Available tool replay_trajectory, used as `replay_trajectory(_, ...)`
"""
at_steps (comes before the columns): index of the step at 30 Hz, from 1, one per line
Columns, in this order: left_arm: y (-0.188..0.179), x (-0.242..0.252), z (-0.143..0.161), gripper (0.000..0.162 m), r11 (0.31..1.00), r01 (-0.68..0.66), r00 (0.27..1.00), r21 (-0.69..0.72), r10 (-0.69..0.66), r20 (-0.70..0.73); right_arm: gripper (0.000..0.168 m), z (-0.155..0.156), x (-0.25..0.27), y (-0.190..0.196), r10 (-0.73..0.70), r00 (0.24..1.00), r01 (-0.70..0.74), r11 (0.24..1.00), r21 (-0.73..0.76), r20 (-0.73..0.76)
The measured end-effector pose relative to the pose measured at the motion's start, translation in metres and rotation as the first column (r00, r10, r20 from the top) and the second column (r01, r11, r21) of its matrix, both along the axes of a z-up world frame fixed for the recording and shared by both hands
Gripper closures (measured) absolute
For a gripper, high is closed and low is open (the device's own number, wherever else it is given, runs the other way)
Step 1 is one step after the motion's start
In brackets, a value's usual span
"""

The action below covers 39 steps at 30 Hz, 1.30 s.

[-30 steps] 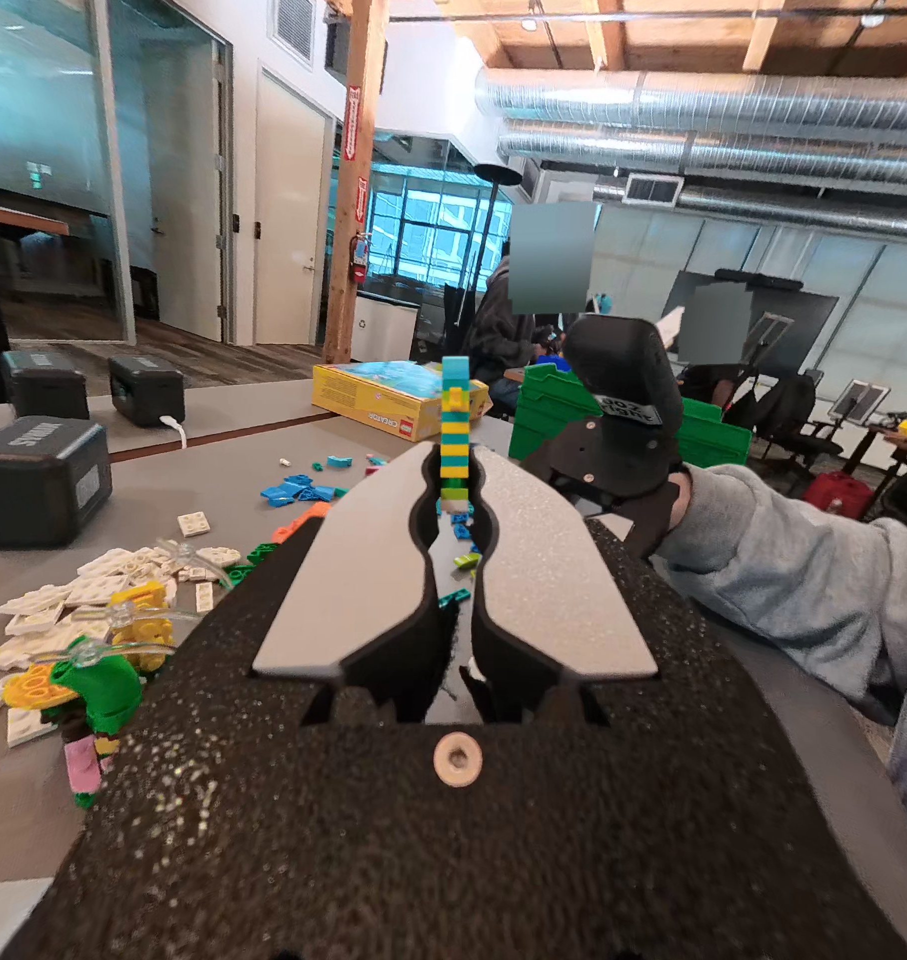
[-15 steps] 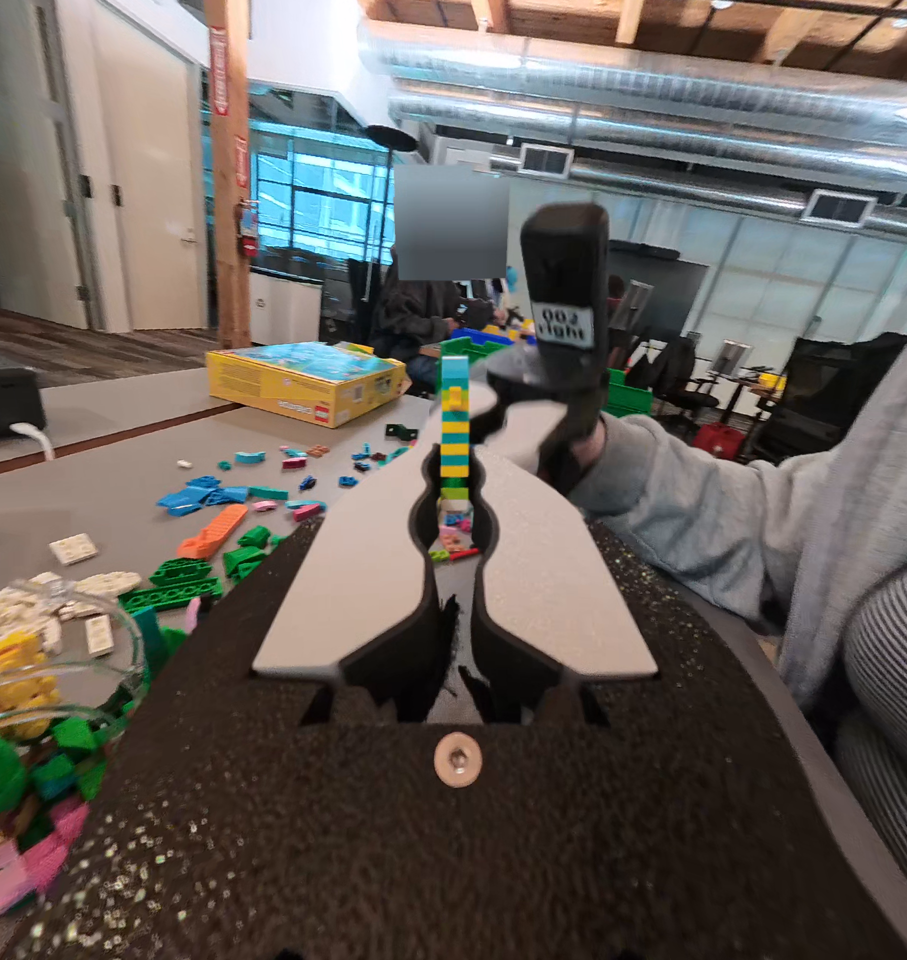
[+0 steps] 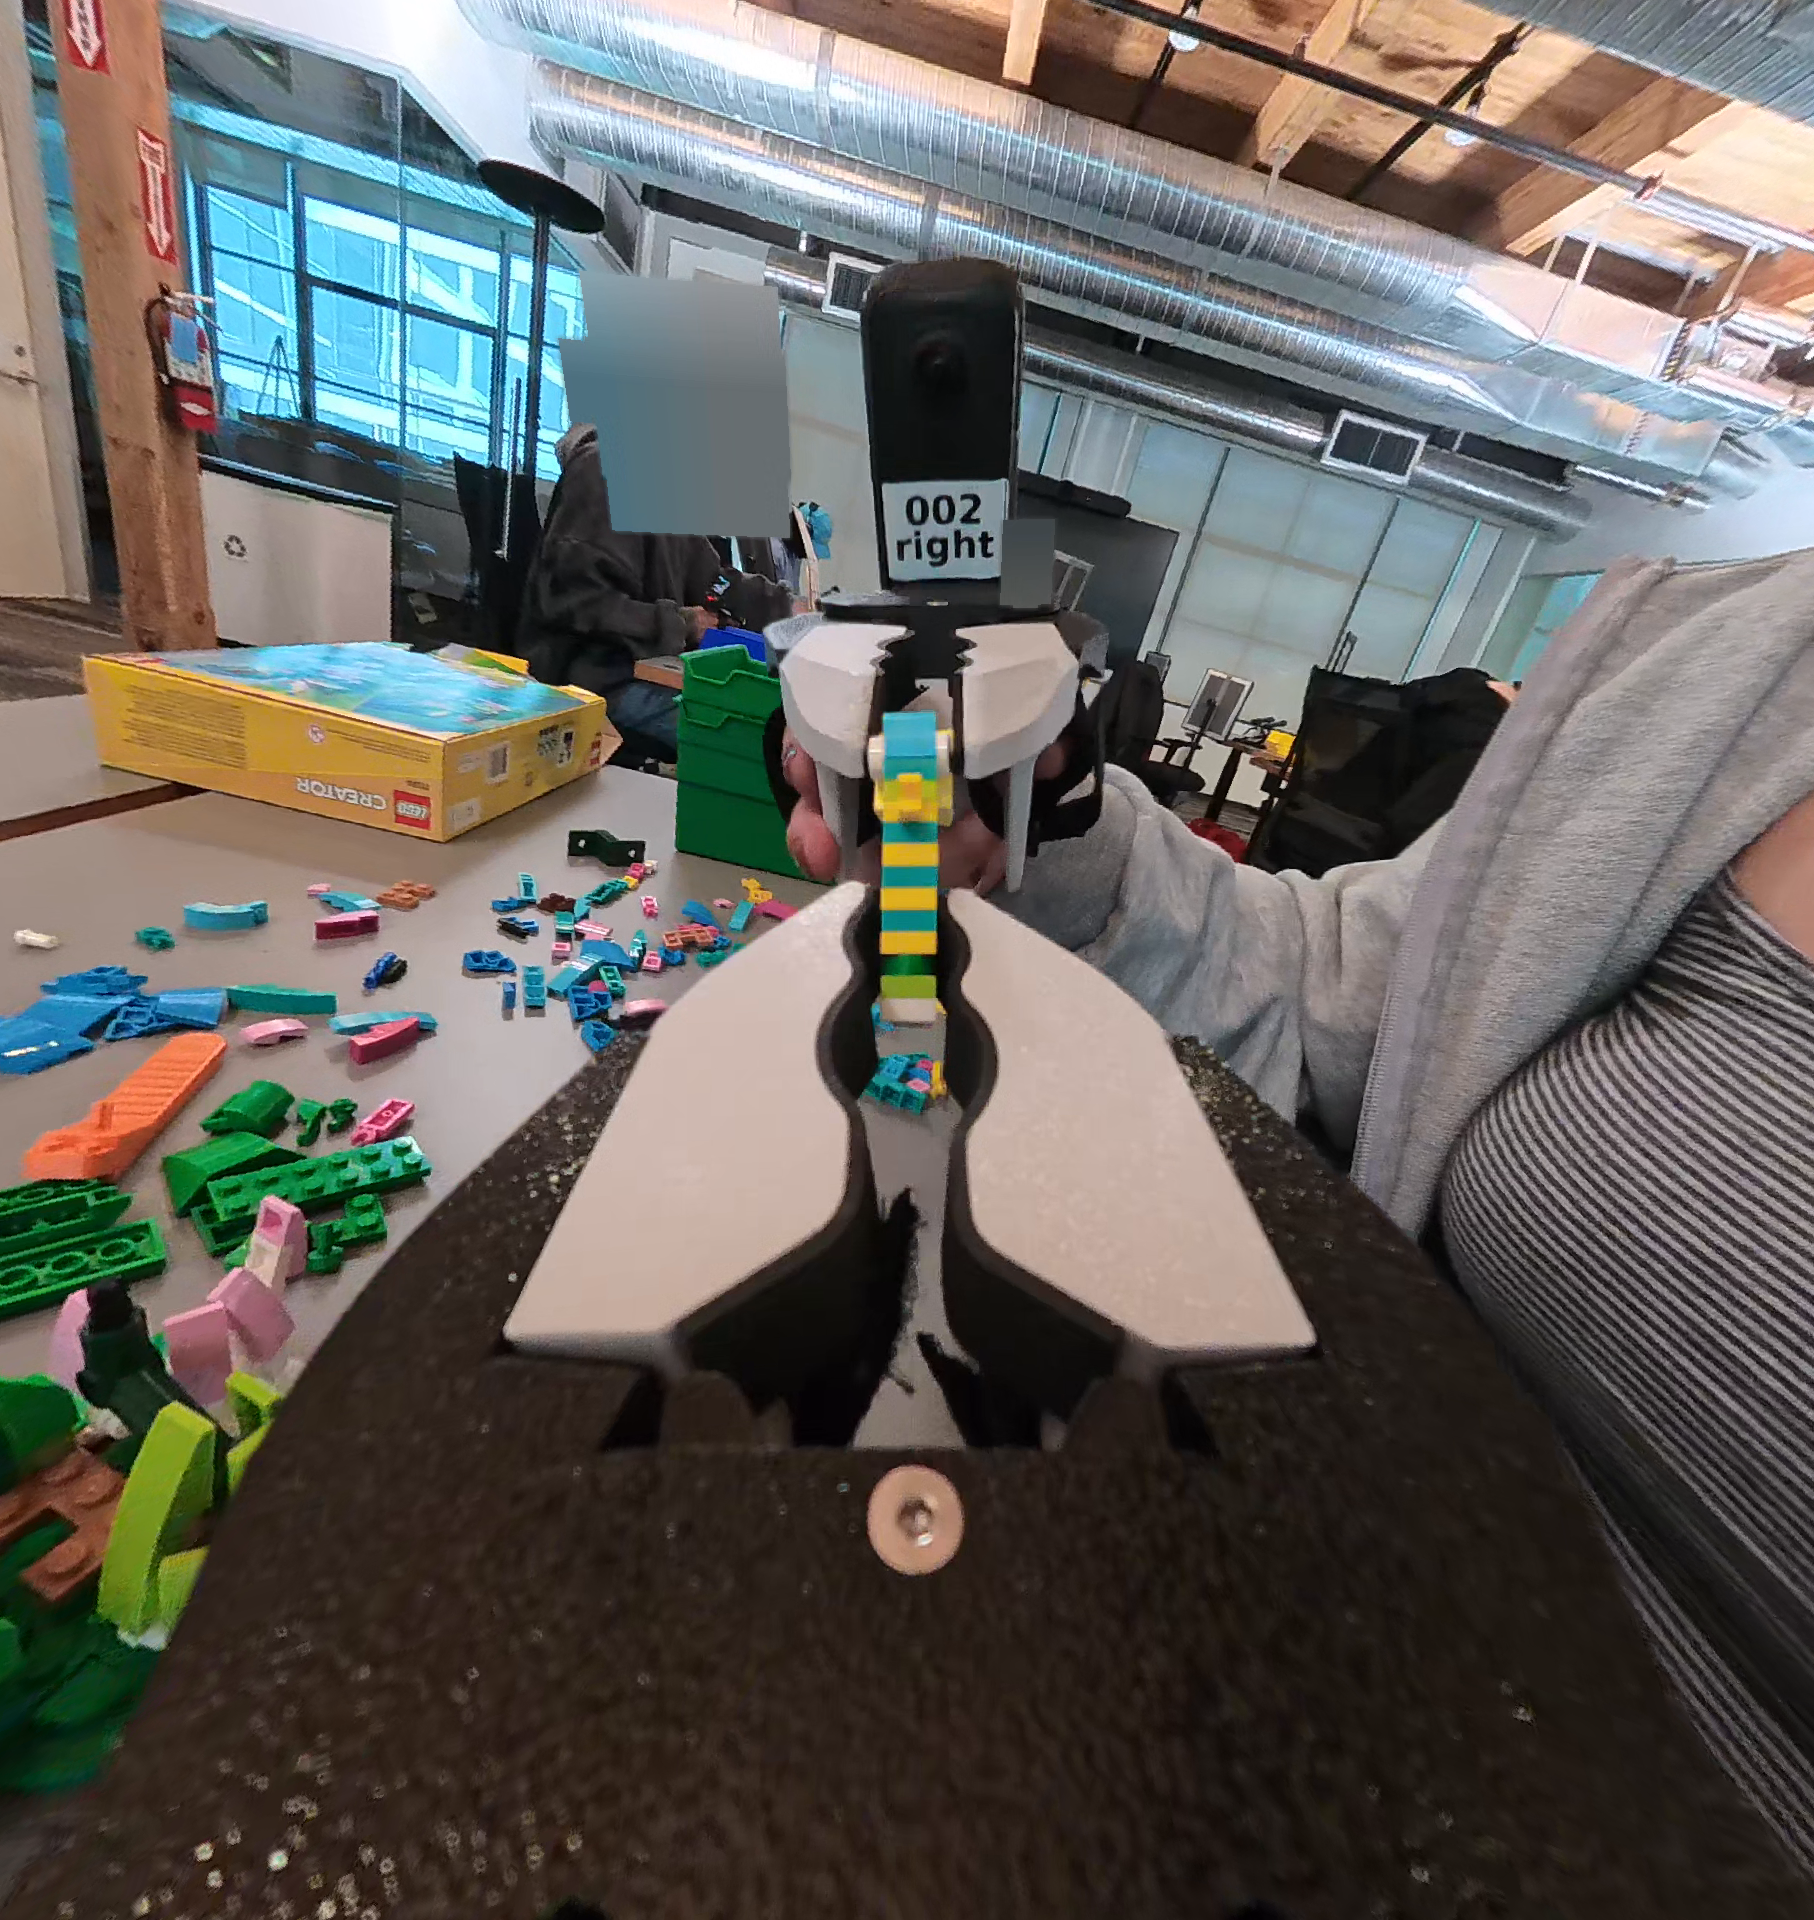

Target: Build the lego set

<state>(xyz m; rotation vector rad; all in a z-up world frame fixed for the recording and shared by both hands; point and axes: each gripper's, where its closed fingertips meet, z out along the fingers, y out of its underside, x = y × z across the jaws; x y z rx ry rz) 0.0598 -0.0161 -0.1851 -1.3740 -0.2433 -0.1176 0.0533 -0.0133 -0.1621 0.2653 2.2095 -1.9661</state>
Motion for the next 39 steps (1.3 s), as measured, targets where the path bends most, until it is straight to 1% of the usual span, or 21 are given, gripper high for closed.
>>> replay_trajectory(9,0.002,0.003,-0.003,0.154,0.998,0.059,0.996,-0.002,-0.058,0.067,0.155,-0.004,0.001,0.002,0.018,0.999,-0.017,0.999,-0.033,0.034)
replay_trajectory(13,0.004,0.001,-0.009,0.154,0.997,0.070,0.993,-0.021,-0.067,0.100,0.155,-0.002,0.000,0.003,0.024,0.998,-0.020,0.997,-0.076,0.056)
replay_trajectory(16,0.007,0.003,-0.012,0.154,0.995,0.090,0.990,-0.033,-0.085,0.112,0.155,-0.010,-0.001,0.002,0.012,0.999,-0.010,0.999,-0.038,0.039)
replay_trajectory(20,0.008,0.006,-0.015,0.154,0.992,0.111,0.987,-0.051,-0.105,0.123,0.155,-0.013,0.001,0.003,0.029,0.998,-0.027,0.999,-0.028,0.057)
replay_trajectory(28,0.013,0.004,-0.025,0.154,0.990,0.110,0.982,-0.089,-0.094,0.163,0.154,-0.024,-0.001,0.008,0.014,0.997,-0.014,1.000,0.000,0.076)
replay_trajectory(33,0.015,0.005,-0.028,0.154,0.989,0.130,0.974,-0.073,-0.114,0.198,0.154,-0.028,-0.002,0.009,0.012,0.995,-0.010,1.000,-0.019,0.095)
replay_trajectory(39,0.016,0.007,-0.027,0.154,0.987,0.146,0.970,-0.072,-0.129,0.206,0.154,-0.029,0.001,0.010,0.047,0.988,-0.039,0.998,-0.055,0.150)
